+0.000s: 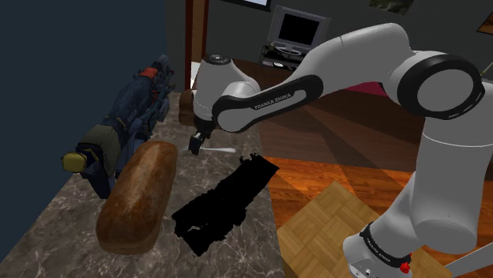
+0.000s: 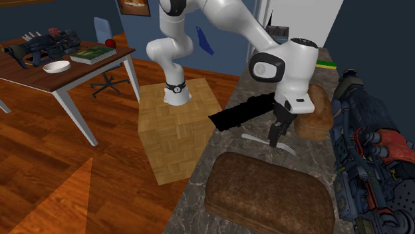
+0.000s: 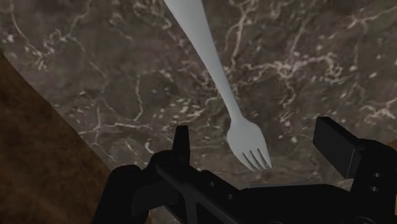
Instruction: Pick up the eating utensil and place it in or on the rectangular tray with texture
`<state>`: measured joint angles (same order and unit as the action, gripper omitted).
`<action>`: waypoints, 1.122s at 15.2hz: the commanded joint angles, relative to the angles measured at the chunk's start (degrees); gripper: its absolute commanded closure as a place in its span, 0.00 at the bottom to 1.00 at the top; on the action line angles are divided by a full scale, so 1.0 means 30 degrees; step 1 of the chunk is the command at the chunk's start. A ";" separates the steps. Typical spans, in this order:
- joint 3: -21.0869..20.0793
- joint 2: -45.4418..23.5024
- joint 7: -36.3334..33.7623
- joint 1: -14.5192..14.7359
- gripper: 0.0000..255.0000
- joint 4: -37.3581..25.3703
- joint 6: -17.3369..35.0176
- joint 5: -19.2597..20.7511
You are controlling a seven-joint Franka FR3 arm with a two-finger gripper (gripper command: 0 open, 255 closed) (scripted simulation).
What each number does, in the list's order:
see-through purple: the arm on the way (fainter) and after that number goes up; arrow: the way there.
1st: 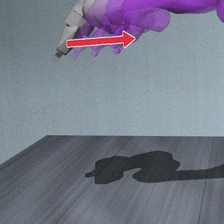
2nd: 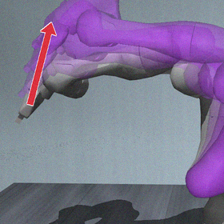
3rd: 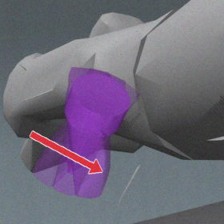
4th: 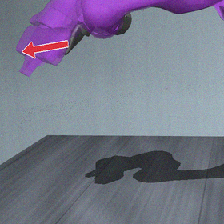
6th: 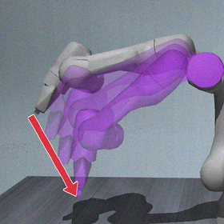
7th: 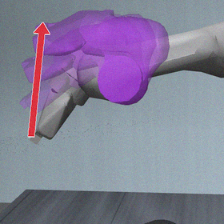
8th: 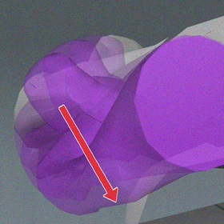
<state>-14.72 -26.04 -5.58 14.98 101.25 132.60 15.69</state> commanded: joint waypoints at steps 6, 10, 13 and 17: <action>0.0198 -0.0804 -0.0155 0.0067 0.00 -0.0005 0.0795 0.0311; 0.0198 -0.0805 -0.0155 0.0067 0.00 -0.0006 0.0795 0.0311; 0.0198 -0.0805 -0.0155 0.0068 1.00 -0.0008 0.0791 0.0311; 0.0199 -0.0808 -0.0154 0.0066 1.00 -0.0006 0.0796 0.0311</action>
<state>-14.12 -28.43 -6.04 15.18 101.21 134.97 16.62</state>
